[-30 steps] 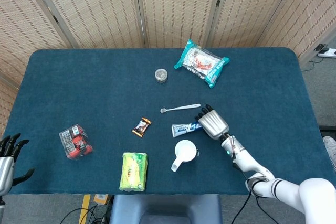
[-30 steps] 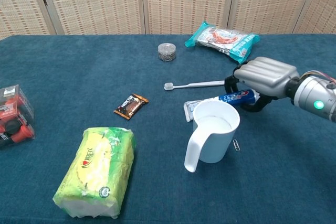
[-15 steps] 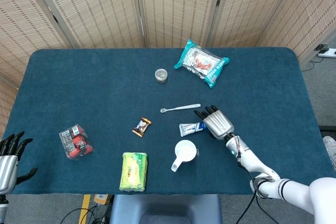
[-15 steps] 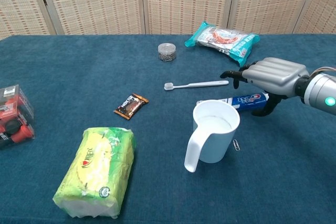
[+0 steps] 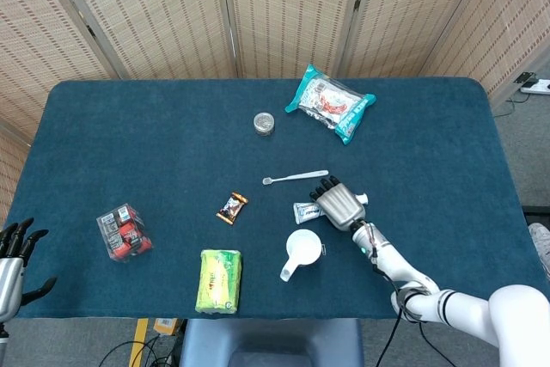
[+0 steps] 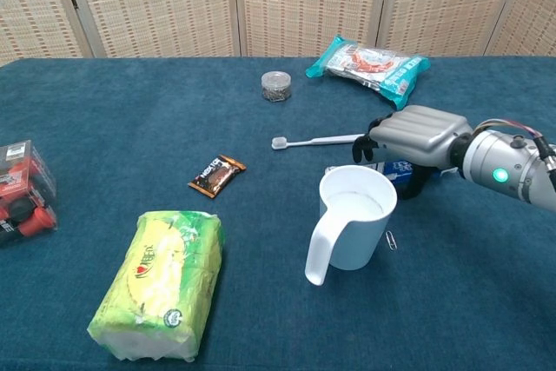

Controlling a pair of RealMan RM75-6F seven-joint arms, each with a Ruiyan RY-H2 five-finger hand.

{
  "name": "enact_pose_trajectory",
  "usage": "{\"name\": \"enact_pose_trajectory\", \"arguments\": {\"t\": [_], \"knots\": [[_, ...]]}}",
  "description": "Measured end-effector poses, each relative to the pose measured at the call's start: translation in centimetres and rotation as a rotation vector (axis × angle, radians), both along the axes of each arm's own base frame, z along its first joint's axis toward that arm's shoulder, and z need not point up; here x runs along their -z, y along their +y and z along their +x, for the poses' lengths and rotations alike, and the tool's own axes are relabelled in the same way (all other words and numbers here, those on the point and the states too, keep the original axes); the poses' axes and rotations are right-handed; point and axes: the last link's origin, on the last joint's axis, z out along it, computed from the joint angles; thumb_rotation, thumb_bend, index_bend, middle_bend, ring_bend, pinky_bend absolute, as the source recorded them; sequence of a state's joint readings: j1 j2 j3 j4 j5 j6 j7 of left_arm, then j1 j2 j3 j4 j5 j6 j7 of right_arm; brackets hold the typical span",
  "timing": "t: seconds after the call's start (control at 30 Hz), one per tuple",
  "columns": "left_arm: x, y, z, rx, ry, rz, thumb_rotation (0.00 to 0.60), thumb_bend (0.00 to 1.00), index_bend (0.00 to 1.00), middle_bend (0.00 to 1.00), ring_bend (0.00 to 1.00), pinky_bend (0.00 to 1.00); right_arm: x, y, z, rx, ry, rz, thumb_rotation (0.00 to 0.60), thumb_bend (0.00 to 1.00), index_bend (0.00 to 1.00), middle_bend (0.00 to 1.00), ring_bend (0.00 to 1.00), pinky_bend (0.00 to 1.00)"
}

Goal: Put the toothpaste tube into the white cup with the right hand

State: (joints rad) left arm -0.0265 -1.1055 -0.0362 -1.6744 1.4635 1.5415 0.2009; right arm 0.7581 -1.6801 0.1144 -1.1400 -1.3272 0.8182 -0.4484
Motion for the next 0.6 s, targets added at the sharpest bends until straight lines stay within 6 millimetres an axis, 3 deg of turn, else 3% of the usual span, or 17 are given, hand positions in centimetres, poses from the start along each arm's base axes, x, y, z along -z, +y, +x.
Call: {"name": "enact_pose_trajectory", "arguments": {"t": [0.2, 0.6], "knots": [[0.01, 0.01, -0.19, -0.004, 0.000, 0.000, 0.600, 0.21, 0.24, 0.10, 0.09, 0.15, 0.28, -0.03, 0.99, -0.021, -0.018, -0.005, 0.600, 0.20, 0.34, 0.34, 0.15, 0.21], [0.18, -0.11, -0.63, -0.015, -0.001, -0.006, 0.600, 0.21, 0.23, 0.10, 0.09, 0.15, 0.99, -0.09, 0.98, -0.022, 0.009, -0.007, 0.600, 0.26, 0.43, 0.39, 0.18, 0.21]]}}
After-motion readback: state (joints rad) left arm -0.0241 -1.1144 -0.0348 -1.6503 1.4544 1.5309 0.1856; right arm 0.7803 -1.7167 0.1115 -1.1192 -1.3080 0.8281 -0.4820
